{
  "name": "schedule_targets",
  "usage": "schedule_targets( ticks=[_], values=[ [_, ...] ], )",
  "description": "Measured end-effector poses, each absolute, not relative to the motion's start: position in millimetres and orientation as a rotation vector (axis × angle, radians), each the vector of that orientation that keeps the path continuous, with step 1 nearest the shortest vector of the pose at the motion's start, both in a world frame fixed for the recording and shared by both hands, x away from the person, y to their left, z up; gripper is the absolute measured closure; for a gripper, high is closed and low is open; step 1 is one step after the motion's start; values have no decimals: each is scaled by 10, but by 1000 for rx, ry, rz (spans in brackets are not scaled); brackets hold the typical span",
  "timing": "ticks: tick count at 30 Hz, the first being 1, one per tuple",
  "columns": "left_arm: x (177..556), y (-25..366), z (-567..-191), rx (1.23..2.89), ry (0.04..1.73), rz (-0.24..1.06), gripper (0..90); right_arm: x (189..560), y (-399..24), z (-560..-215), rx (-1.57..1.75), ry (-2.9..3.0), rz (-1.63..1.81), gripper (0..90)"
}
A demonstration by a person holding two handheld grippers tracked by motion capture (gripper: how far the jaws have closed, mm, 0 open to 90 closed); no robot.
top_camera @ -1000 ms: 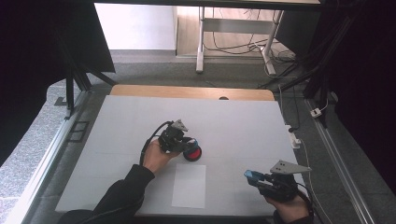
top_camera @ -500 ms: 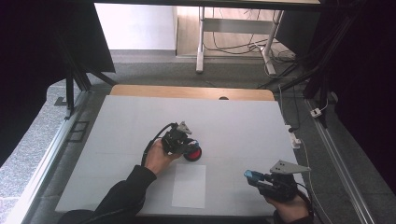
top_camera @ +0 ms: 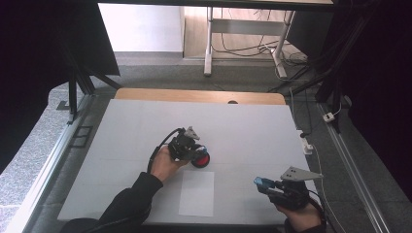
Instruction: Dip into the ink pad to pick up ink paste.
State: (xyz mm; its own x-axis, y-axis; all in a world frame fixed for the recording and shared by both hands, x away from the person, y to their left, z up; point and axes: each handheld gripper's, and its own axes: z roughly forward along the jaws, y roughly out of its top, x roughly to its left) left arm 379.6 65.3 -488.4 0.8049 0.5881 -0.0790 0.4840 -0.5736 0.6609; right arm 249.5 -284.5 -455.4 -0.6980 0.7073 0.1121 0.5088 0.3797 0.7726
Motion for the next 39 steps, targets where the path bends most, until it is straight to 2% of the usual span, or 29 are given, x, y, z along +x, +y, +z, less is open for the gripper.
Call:
schedule_targets(
  ticks=[7, 15, 29, 39],
  values=[
    [3875, 735, -4912, 2245, 815, 105, 708, 2495, -2845, -4554, 1081, 2403, 1217, 684],
    [3784, 673, -4911, 2265, 784, 199, 707, 2496, -2843, -4555, 1080, 2406, 1215, 684],
    [3820, 758, -4748, 2206, 780, 159, 704, 2496, -2850, -4553, 1081, 2402, 1216, 684],
    [3768, 686, -4776, 2240, 759, 155, 704, 2494, -2848, -4553, 1080, 2405, 1219, 684]
  ],
)
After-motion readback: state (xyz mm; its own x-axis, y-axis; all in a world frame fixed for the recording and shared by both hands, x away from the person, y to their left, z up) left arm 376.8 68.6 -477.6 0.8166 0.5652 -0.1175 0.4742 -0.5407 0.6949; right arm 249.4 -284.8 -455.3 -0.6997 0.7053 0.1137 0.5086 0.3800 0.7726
